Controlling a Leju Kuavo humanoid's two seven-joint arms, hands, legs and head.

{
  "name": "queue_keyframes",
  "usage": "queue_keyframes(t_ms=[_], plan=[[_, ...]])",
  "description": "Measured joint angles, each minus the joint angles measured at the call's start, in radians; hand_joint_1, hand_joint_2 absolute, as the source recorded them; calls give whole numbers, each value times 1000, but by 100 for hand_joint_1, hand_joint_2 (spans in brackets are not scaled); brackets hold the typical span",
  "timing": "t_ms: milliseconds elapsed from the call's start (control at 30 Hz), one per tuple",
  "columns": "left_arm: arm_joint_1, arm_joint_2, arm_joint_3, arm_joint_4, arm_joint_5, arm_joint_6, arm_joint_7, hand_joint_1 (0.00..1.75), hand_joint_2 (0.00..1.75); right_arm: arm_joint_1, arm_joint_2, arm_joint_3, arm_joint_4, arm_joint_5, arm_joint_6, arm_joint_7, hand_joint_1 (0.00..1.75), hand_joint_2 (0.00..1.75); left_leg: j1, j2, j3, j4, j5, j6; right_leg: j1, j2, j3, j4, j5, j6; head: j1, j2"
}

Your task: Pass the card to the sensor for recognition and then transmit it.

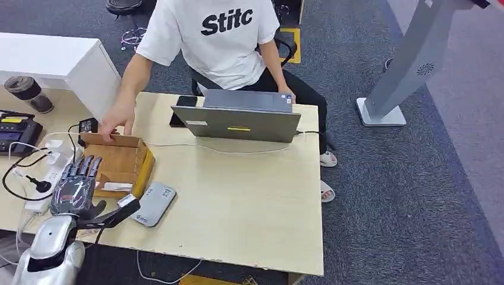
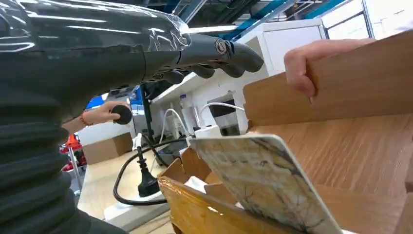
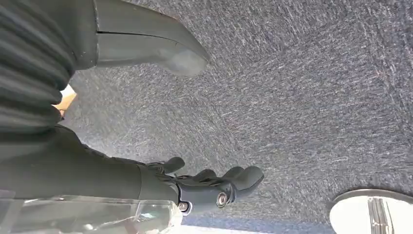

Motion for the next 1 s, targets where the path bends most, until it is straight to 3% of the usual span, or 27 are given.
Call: queue_keyframes(t_ms=[33,100,133,167,200,900,1000], plan=[[-1,-3,5,5,0,0,-2,9,175,0,0,0,0,0,0,0,0,175,0,0,0,0,0,0,0,0,0,0,0,0,0,0],[-2,-6,8,12,0,2,-7,44,175,0,0,0,0,1,0,0,0,175,0,0,0,0,0,0,0,0,0,0,0,0,0,0],[-2,-6,9,14,0,2,-9,70,175,0,0,0,0,1,0,0,0,175,0,0,0,0,0,0,0,0,0,0,0,0,0,0],[-2,-8,10,17,0,1,-9,131,175,0,0,0,0,1,0,0,0,175,0,0,0,0,0,0,0,0,0,0,0,0,0,0],[-3,-9,11,19,0,-1,-9,145,175,0,-1,0,0,1,0,0,0,175,0,0,0,0,0,0,0,0,0,0,0,0,0,0],[-7,-37,36,32,0,-5,-63,140,175,-2,-6,0,1,16,0,-4,0,175,0,0,0,0,0,0,0,0,0,0,0,0,0,0],[-7,-40,37,32,0,-5,-64,147,175,-2,-6,0,1,16,0,-4,0,175,0,0,0,0,0,0,0,0,0,0,0,0,0,0]])
